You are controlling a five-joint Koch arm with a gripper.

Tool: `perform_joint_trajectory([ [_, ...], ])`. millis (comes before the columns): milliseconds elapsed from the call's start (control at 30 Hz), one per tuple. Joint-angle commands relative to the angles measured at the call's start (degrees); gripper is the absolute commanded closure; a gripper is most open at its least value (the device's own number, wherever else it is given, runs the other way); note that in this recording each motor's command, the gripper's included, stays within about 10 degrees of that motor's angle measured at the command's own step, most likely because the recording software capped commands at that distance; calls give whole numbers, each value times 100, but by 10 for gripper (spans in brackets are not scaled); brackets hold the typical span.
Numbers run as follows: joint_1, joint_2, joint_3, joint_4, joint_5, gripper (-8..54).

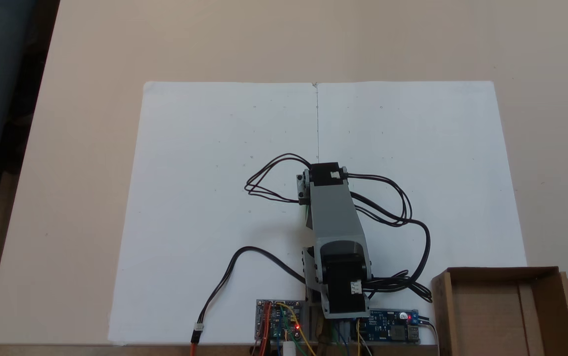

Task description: Grasp a green dice and put it in the bin.

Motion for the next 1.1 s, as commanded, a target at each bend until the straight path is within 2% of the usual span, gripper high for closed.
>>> perform_joint_trajectory([
  [0, -26, 44, 62, -290, -352, 240],
  [133, -26, 44, 97, -290, -422, 334],
  [333, 9, 149, -123, -246, -457, 334],
  [667, 817, -97, -2936, 721, -606, 334],
  [833, 2707, -308, -5315, 1837, -1591, 334],
  [933, 3927, -404, -5757, 2048, -1890, 334],
  [967, 4841, -431, -5757, 2065, -2320, 334],
  [1067, 6045, -580, -5757, 2065, -2819, 334],
])
